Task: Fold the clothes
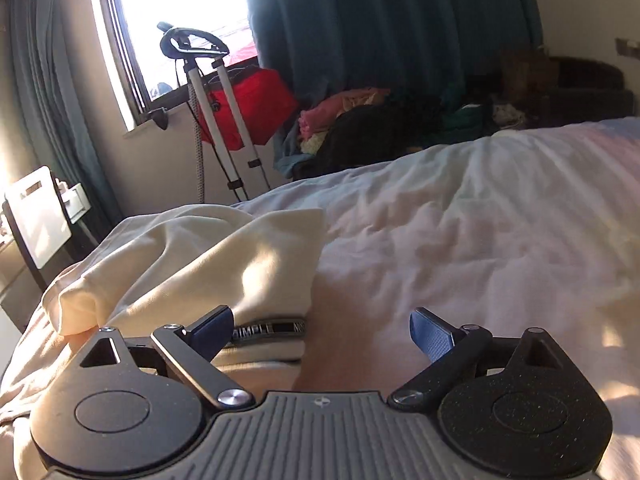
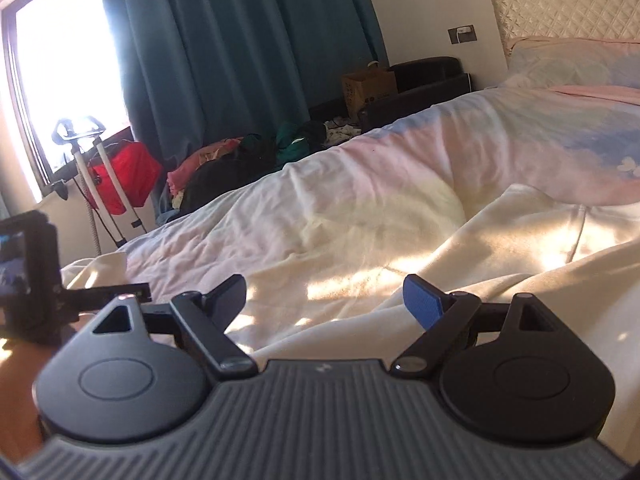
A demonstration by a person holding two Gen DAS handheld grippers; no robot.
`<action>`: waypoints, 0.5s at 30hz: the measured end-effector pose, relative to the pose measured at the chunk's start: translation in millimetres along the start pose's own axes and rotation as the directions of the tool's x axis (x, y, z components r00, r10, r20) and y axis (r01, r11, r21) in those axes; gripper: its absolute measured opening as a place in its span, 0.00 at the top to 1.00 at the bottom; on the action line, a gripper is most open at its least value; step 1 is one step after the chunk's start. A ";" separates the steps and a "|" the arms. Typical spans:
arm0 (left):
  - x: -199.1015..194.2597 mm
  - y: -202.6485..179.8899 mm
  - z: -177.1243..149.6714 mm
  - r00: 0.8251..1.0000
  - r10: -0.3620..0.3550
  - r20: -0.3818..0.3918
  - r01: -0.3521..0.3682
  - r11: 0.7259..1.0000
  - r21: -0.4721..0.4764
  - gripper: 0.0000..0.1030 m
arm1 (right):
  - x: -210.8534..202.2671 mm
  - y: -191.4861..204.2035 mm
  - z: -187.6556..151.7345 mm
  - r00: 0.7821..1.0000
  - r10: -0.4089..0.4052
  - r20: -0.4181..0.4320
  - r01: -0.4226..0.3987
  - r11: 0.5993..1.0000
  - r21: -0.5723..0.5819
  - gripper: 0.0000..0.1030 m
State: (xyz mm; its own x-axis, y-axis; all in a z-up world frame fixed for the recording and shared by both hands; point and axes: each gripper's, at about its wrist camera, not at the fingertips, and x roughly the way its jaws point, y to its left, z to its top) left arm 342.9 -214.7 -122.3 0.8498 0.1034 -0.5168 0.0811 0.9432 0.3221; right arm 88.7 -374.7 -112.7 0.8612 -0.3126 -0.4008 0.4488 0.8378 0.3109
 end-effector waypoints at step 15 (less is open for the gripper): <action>-45.9 124.4 22.9 0.983 -0.047 0.178 0.091 0.965 -0.246 0.94 | 39.6 12.1 -25.4 0.998 0.036 -0.053 -0.038 0.999 -0.025 0.16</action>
State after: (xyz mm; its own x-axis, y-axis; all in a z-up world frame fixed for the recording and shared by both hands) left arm 325.9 -109.4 -40.4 0.9241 0.0013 -0.3821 0.0271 0.9973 0.0689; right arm 122.1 -365.6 -146.7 0.8631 -0.2578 -0.4343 0.4100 0.8598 0.3045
